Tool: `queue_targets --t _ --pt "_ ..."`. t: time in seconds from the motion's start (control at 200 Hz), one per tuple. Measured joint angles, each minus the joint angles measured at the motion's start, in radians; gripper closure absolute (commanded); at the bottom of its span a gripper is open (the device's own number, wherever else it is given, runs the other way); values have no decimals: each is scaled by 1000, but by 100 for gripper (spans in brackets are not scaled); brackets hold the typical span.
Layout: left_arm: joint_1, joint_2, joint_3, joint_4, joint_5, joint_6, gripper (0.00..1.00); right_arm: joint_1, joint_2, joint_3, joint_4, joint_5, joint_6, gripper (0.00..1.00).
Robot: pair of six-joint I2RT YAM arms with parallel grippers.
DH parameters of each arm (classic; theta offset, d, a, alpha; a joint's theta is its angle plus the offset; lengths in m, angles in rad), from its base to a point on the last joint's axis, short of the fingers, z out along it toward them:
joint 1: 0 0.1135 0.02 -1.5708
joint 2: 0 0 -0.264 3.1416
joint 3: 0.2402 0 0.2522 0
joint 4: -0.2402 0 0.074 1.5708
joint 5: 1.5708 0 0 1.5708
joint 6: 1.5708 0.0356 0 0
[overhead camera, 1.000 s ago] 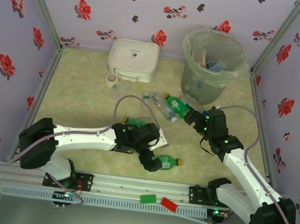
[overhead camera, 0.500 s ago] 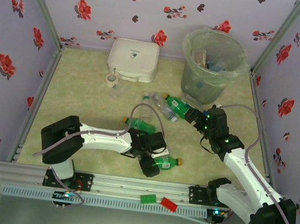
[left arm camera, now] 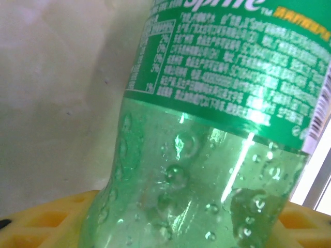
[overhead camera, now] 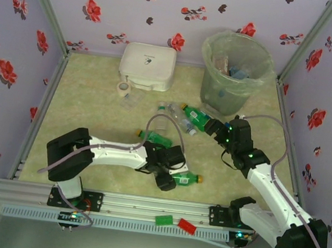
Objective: Put the plastic bottles in the bin
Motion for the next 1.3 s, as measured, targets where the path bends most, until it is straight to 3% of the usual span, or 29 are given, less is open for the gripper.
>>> queue_targets --t 0.24,0.52,0.715,0.97,1.15,1.23,1.3 --pt "18 -206 -138 241 -161 -74 41 0 4 81 43 -95 -3 0" --pt "159 -317 -219 573 -267 -288 41 0 -20 97 261 -248 16 0" --pt "220 -318 -219 639 -273 -394 42 30 -39 40 415 -340 56 0" --pt "228 -319 -215 642 -221 -446 42 163 25 33 469 -412 36 2" --pt "228 -341 -215 671 -196 -466 42 195 124 46 478 -411 21 9" --pt "232 -352 -220 679 -188 -473 42 204 156 59 523 -416 16 24" --pt "232 -357 -225 691 -177 -475 42 216 184 72 567 -427 26 31"
